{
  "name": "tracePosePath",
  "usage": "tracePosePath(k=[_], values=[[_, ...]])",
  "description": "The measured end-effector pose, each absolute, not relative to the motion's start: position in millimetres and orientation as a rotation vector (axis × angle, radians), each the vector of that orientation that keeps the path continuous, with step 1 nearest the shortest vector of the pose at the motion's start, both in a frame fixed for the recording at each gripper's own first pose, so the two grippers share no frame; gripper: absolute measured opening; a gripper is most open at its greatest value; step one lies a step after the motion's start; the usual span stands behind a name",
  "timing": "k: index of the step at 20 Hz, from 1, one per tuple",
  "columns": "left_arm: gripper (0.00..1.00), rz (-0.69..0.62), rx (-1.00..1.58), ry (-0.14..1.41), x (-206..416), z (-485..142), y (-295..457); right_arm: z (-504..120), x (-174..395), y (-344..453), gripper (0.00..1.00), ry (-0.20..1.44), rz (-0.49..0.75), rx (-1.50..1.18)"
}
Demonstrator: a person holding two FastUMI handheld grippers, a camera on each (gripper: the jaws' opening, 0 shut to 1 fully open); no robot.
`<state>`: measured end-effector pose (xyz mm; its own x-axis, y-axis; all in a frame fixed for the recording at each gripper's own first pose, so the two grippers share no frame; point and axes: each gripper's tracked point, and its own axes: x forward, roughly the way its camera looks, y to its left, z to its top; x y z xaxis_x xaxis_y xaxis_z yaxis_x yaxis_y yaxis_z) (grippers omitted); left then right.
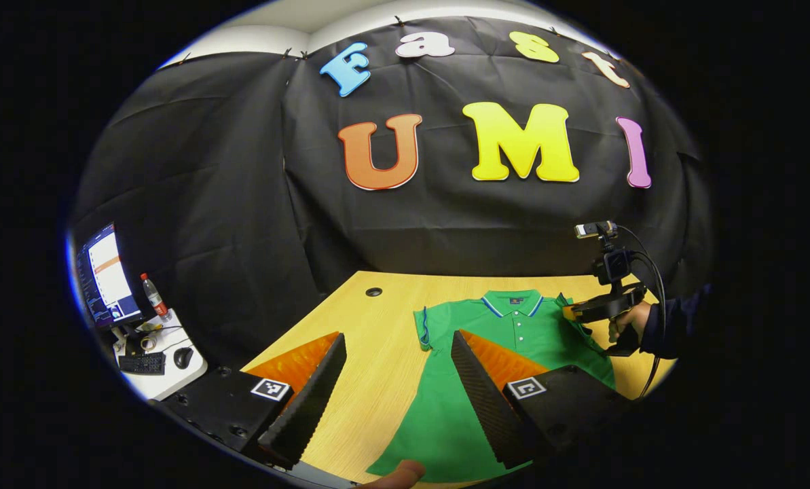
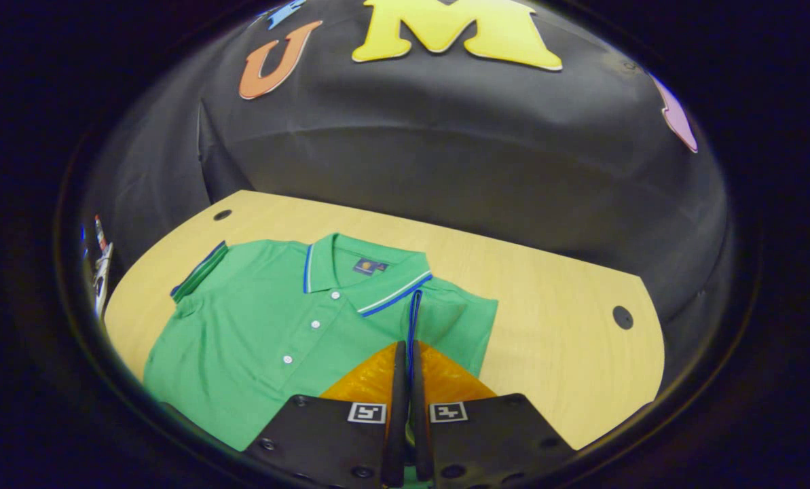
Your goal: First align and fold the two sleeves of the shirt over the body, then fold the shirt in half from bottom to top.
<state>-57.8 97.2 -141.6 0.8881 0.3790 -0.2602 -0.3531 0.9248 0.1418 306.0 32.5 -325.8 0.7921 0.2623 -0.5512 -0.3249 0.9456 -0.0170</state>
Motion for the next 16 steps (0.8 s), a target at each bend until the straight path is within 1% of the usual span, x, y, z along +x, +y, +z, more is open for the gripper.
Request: tracePosePath(k=[4, 5, 8, 10, 13, 14, 15, 16], values=[[1.00, 0.401, 0.071, 0.304, -62.1, -146.2, 107.0, -333.7, 309.9, 40.1, 0.09, 0.582, 0.307, -0.116], [1.00, 0.405, 0.069, 0.305, -60.8, -147.0, 110.3, -335.7, 309.0, 40.2, 0.07, 0.589, 0.307, -0.110], [1.00, 0.405, 0.055, 0.313, -57.3, -147.3, 119.3, -340.2, 304.1, 44.0, 0.12, 0.613, 0.310, -0.083], [1.00, 0.408, 0.042, 0.326, -52.3, -151.7, 128.1, -343.0, 298.1, 47.5, 0.23, 0.625, 0.314, -0.070], [1.00, 0.406, 0.030, 0.339, -44.0, -154.8, 145.6, -345.4, 283.8, 53.5, 0.57, 0.650, 0.317, -0.040], [1.00, 0.388, 0.017, 0.349, -37.4, -158.2, 148.5, -337.7, 276.6, 53.7, 0.65, 0.644, 0.310, -0.029], [1.00, 0.377, 0.010, 0.354, -30.3, -160.6, 152.7, -328.1, 271.1, 53.8, 0.71, 0.627, 0.310, -0.024], [1.00, 0.365, 0.004, 0.353, -20.8, -162.2, 157.5, -317.2, 263.9, 52.8, 0.74, 0.610, 0.307, -0.022]])
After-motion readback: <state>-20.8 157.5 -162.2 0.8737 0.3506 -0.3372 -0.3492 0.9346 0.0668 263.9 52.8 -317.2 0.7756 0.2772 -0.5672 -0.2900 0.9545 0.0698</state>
